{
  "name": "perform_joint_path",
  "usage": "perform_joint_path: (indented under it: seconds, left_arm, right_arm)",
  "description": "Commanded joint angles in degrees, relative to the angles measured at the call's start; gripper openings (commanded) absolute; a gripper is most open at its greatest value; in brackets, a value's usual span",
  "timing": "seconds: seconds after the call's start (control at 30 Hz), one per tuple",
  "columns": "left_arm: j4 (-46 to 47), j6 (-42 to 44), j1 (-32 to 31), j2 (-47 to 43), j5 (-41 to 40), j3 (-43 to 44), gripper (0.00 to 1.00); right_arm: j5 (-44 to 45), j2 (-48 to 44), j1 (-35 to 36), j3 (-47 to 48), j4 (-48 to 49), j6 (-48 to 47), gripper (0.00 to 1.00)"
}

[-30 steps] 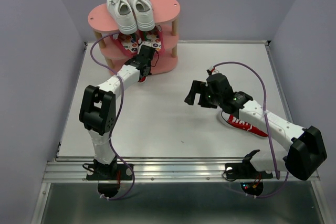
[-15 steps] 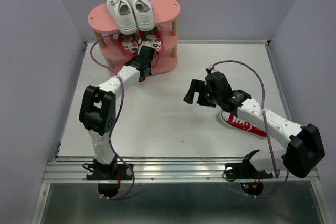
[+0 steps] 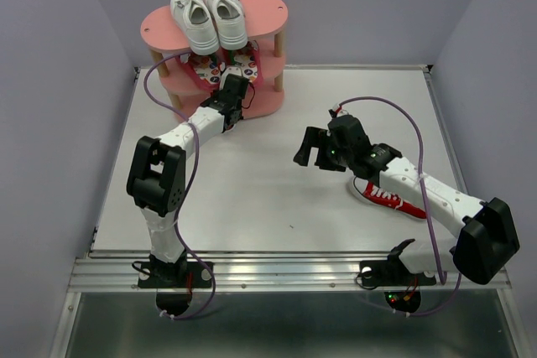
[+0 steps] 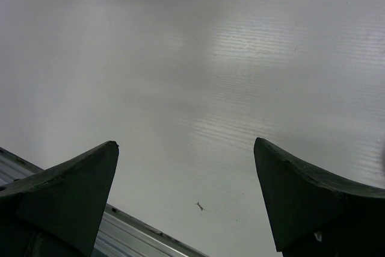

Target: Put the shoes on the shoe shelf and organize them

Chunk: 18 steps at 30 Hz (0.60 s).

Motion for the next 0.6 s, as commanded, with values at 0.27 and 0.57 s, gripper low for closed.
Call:
perform_joint_path:
  seconds: [0.27,0.57]
  left_arm:
    - [1.91,-4.07,1.6,-2.58,-4.55,-5.14,0.0]
    - [1.55,-3.81,1.69,-3.47,-6.58,-6.28,0.0]
  right_arm:
    - [0.13,-1.77,-0.1,1.6,0.6,0.52,1.0]
    - [-0.13,-1.86,-0.1,1.69,0.77,0.35,1.0]
